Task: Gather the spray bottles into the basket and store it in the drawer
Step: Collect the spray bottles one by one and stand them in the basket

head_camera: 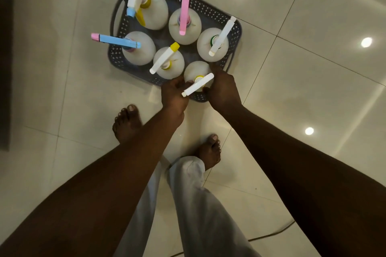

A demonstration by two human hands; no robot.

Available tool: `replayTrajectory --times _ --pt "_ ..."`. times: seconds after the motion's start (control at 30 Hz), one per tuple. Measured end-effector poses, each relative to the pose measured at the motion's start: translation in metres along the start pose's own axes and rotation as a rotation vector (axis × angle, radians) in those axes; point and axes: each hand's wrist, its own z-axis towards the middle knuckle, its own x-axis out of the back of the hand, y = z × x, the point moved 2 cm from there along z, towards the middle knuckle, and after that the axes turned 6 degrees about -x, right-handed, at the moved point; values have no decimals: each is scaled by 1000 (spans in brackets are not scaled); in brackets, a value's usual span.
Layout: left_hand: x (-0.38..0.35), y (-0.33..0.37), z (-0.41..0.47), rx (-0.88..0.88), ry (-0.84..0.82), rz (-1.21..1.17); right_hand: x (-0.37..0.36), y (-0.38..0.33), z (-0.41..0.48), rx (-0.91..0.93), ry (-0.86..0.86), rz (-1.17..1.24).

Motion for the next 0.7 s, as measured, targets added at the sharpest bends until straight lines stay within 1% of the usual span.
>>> replayTrajectory --times 0.13,0.23,0.27,0.37,0.4,0.47,0.53,0.6,0.7 --pt "23 4 -4 42 95 102 14 -12 -18 49 -1 124" --pt "62 11 -9 75 166 54 29 -16 -36 6 41 173" --pt "79 16 -9 74 221 68 32 -14 -39 -29 71 173" --pt "132 37 8 7 381 224 43 -5 -40 -202 170 188" --pt "148 49 17 -27 413 245 47 -3 -37 -275 194 223" --pt "172 76 38 -78 448 255 51 0 -26 -436 218 376" --pt "184 106 59 -108 443 260 54 1 -13 -555 227 531" --pt "181 133 78 -148 349 303 55 1 -1 -609 226 601" --pt "171 158 107 -140 202 364 52 0 12 -630 213 681"
